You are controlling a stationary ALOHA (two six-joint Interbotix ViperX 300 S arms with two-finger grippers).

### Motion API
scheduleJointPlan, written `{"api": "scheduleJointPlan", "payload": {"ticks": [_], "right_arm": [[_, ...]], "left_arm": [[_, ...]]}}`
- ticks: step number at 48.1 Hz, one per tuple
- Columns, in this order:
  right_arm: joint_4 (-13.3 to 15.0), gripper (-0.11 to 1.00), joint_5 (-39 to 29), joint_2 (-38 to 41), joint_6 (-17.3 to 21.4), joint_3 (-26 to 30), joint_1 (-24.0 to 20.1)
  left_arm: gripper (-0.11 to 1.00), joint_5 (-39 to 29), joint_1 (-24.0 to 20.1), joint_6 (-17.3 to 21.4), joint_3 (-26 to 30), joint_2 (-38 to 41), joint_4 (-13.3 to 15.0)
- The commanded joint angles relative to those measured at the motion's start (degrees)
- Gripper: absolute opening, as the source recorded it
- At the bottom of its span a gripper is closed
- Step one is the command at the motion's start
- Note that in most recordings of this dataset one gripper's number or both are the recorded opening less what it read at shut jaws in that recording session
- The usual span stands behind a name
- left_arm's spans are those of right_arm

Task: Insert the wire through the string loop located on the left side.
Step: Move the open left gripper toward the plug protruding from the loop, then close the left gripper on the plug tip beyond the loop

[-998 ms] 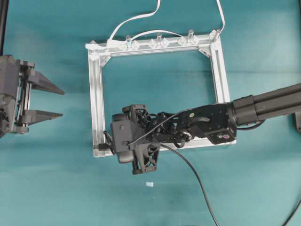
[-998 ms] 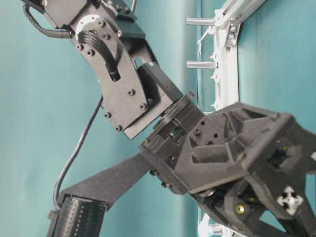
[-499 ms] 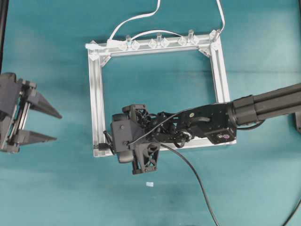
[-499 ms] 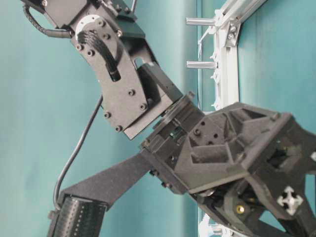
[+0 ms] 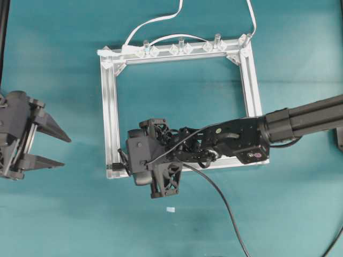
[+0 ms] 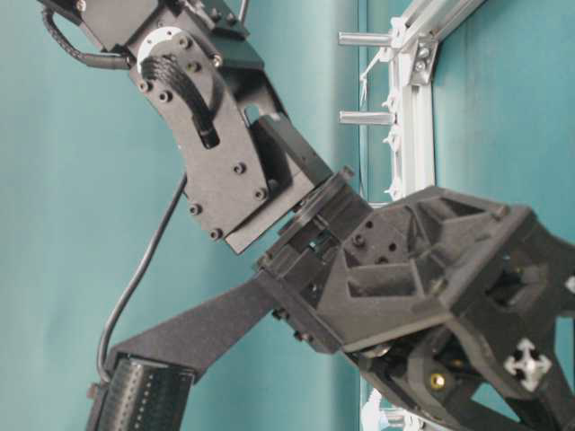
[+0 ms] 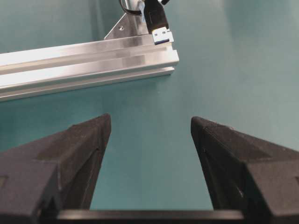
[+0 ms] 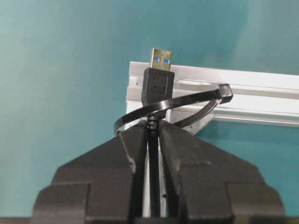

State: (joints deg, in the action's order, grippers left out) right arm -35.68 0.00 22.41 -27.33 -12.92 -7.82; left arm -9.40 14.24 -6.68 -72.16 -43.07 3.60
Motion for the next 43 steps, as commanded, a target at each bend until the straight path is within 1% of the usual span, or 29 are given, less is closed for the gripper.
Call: {"api": "scheduleJointPlan", "payload": {"ticks": [1, 10, 27, 36, 43], "right_arm": [[0.1, 0.1, 0.4, -1.3, -0.1, 1.5, -0.1], [0.1, 0.1, 0.4, -1.3, -0.1, 1.5, 0.0], [0.1, 0.1, 0.5, -1.2, -0.1, 1.5, -0.1], [0.1, 0.1, 0.5, -1.3, -0.1, 1.5, -0.1], [0.2, 0.1, 0.6, -1.3, -0.1, 1.5, 0.0]], "left_arm": [[0.72, 1.6, 0.3, -0.5, 2.0, 2.4, 0.1], [0.73, 6.9, 0.3, -0.5, 3.6, 7.8, 0.1], [0.75, 14.4, 0.3, -0.5, 8.9, 22.7, 0.1], [0.88, 15.6, 0.2, -0.6, 12.0, 27.8, 0.1], [0.9, 15.6, 0.3, -0.7, 13.9, 30.4, 0.1]]}}
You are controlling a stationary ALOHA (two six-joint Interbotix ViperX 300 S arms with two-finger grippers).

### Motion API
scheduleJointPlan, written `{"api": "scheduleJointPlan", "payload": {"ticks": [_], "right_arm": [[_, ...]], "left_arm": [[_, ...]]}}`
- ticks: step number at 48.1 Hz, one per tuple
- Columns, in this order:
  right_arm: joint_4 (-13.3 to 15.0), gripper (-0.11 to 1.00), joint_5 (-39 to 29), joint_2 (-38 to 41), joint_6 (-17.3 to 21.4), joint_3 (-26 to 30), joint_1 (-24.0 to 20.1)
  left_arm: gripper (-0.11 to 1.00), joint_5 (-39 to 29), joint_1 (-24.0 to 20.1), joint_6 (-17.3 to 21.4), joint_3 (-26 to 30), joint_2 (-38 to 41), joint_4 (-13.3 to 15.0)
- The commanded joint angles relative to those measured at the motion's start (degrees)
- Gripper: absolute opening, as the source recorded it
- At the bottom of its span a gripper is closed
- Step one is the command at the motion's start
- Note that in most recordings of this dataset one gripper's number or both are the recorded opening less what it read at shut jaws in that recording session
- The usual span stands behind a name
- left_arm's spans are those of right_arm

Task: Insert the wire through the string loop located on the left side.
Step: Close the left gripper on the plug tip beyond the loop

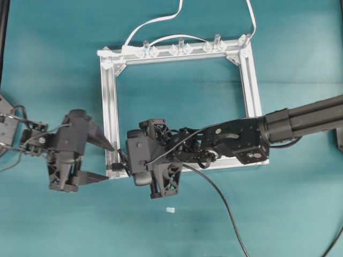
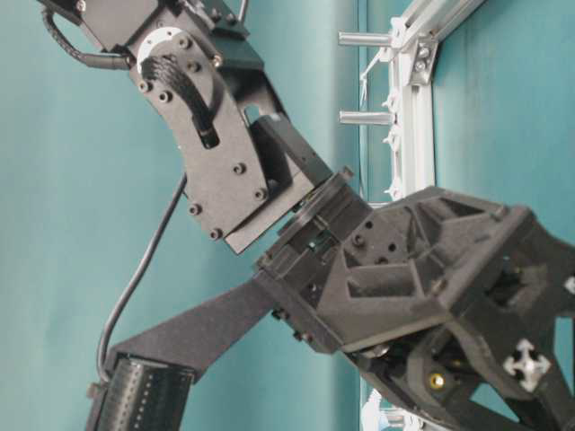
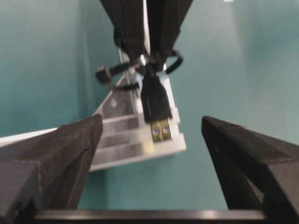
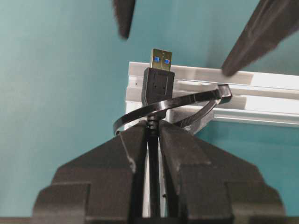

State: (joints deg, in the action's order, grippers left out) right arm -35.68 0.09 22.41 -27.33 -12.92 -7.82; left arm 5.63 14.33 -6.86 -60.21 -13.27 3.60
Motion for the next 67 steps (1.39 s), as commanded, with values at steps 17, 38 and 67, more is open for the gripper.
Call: {"api": "scheduleJointPlan", "payload": {"ticks": [17, 38, 67], "right_arm": [[0.2, 0.1, 0.6, -1.3, -0.1, 1.5, -0.1], [0.3, 0.1, 0.6, -1.3, -0.1, 1.5, -0.1], [0.3, 0.1, 0.5, -1.3, -0.1, 1.5, -0.1]], "left_arm": [[0.9, 0.5, 0.1, -0.5, 3.0, 2.9, 0.0], [0.89, 0.5, 0.2, -0.4, 3.4, 5.9, 0.0], [0.22, 0.6, 0.2, -0.3, 4.1, 5.4, 0.0]]}}
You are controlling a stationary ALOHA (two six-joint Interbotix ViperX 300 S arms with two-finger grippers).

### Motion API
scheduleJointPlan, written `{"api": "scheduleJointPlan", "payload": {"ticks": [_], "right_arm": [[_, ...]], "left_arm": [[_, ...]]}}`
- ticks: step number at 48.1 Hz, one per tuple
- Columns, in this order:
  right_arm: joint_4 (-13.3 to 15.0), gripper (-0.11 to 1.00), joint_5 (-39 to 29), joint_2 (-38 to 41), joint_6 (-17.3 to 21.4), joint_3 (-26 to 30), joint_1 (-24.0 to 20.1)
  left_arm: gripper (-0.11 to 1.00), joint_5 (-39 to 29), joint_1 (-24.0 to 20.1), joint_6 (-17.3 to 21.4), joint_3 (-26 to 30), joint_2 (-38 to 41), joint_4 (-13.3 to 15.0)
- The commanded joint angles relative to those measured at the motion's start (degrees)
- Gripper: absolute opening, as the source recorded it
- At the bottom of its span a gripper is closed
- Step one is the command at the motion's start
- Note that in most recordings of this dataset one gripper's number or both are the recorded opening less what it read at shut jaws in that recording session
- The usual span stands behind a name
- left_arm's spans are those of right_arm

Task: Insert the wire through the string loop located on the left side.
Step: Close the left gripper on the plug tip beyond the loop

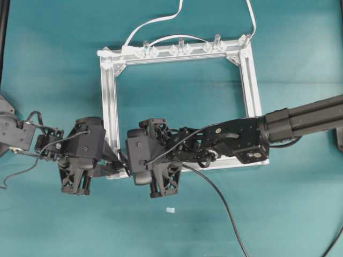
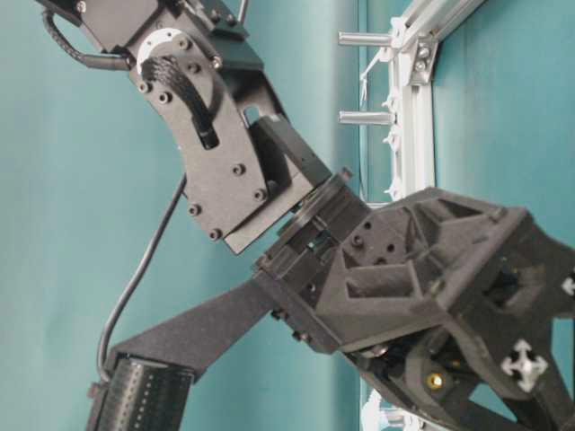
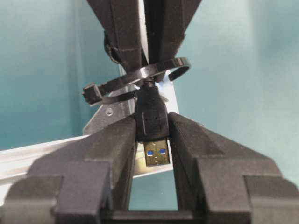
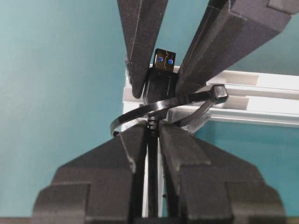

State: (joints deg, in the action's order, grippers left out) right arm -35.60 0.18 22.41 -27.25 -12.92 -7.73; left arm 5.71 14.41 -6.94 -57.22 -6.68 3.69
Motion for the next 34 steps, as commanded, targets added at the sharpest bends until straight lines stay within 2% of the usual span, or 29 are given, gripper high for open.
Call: {"api": "scheduleJointPlan", "payload": {"ticks": [1, 34], "right_arm": [[0.1, 0.1, 0.5, -1.3, -0.2, 1.5, -0.2], [0.1, 0.11, -1.0, -1.5, 0.0, 1.4, -0.4]], "left_arm": [[0.22, 0.6, 0.1, -0.2, 1.1, -1.1, -0.1], [0.22, 0.6, 0.1, -0.4, 2.0, -1.1, -0.1]]}}
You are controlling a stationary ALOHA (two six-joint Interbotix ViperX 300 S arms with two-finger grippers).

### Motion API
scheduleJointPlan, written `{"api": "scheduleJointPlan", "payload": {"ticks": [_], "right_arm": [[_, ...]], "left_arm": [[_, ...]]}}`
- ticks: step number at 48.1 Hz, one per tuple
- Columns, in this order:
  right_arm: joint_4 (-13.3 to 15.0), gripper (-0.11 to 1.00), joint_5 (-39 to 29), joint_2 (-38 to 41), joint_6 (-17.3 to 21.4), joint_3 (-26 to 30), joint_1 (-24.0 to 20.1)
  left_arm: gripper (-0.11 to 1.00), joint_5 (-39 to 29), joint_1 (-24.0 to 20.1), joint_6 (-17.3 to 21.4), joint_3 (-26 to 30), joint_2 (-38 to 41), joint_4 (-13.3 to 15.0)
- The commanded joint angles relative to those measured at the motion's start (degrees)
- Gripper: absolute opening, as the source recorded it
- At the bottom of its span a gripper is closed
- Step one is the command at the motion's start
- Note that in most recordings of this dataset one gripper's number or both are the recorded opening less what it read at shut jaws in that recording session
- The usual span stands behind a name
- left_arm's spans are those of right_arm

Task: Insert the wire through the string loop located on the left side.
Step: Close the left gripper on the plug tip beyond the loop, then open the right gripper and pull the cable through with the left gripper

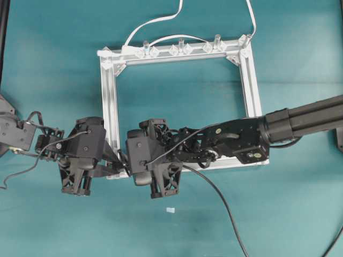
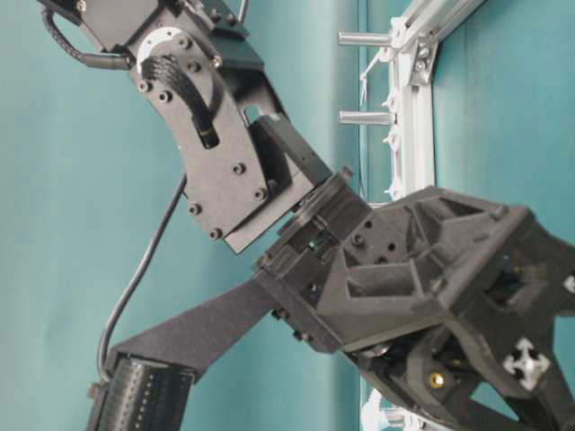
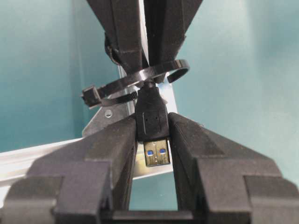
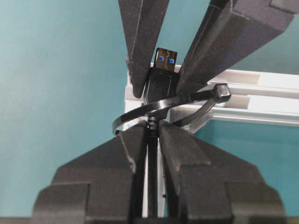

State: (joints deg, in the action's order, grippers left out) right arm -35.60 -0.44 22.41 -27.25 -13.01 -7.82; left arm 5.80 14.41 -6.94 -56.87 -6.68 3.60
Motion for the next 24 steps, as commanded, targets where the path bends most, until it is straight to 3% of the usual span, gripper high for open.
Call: {"api": "scheduleJointPlan", "payload": {"ticks": [1, 8, 19, 22, 24], "right_arm": [[0.1, 0.11, -0.4, -1.5, 0.0, 1.6, -0.3], [0.2, 0.15, -0.6, -1.5, 0.1, 1.5, -0.3], [0.2, 0.79, 0.7, -1.7, 0.1, 1.3, -0.4], [0.1, 0.89, 0.9, -1.8, 0.1, 1.2, -0.4], [0.2, 0.9, 0.9, -1.8, 0.1, 1.1, -0.4]], "left_arm": [[0.22, 0.6, 0.1, -0.4, 1.8, -1.1, 0.0], [0.22, 0.4, 0.0, -0.4, 2.0, -1.1, 0.0], [0.22, 0.3, 0.1, -0.4, 2.3, -1.1, 0.0], [0.22, 0.2, 0.1, -0.4, 2.4, -1.1, 0.0], [0.22, 0.1, 0.1, -0.4, 2.5, -1.1, 0.0]]}}
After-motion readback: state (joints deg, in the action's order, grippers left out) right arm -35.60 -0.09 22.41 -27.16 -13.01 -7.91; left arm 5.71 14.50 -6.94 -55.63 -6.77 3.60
